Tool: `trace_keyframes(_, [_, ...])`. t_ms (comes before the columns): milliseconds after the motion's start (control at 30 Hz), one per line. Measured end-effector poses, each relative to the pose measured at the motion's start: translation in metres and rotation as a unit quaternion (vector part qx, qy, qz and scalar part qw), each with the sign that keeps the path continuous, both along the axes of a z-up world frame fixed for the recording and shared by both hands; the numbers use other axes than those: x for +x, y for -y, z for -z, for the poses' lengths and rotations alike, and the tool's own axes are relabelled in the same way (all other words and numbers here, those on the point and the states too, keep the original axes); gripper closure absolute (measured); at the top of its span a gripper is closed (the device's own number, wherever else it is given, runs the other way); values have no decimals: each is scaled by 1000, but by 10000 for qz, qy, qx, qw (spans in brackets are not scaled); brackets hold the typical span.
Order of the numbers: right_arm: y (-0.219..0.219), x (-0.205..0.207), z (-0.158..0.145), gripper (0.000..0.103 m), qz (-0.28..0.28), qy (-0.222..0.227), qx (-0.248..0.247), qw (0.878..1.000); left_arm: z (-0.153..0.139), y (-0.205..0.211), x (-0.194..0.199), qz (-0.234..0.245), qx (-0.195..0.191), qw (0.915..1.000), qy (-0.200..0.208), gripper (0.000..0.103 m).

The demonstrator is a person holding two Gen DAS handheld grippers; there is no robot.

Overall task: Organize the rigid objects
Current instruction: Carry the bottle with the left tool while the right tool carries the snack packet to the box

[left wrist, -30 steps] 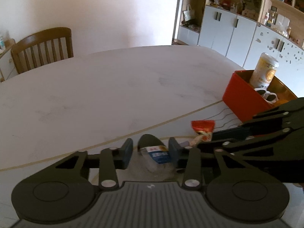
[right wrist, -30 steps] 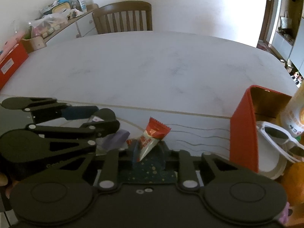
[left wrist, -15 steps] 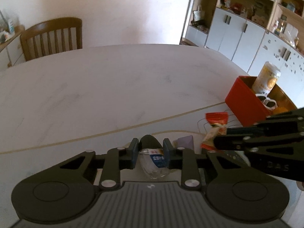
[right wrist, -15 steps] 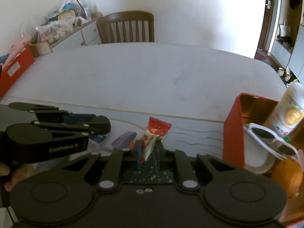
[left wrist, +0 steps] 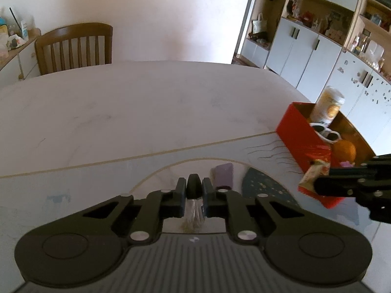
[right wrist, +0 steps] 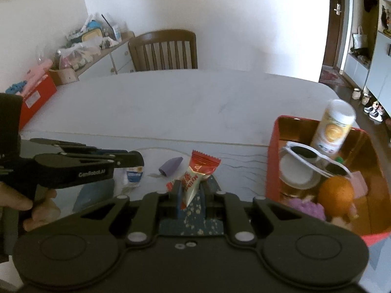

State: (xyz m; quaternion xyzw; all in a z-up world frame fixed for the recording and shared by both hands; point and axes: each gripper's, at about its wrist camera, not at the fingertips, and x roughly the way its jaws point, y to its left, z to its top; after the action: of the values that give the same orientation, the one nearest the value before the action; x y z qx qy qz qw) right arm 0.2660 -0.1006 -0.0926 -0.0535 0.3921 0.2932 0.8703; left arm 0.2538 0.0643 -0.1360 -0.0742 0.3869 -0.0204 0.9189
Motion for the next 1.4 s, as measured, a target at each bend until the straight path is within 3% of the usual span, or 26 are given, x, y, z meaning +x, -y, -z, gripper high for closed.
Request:
trace_keyframes(433, [65, -22, -31, 89, 425, 304, 214, 9984, -46, 39, -27, 283, -128, 9986, 418, 91])
trace_keyframes(833, [132, -12, -40, 89, 596, 453, 92, 9972, -97, 117, -20, 752, -249, 9931, 860, 91])
trace_keyframes(1400, [203, 32, -15, 89, 508, 277, -128, 9982, -87, 221, 30, 1080, -221, 9923, 564, 91])
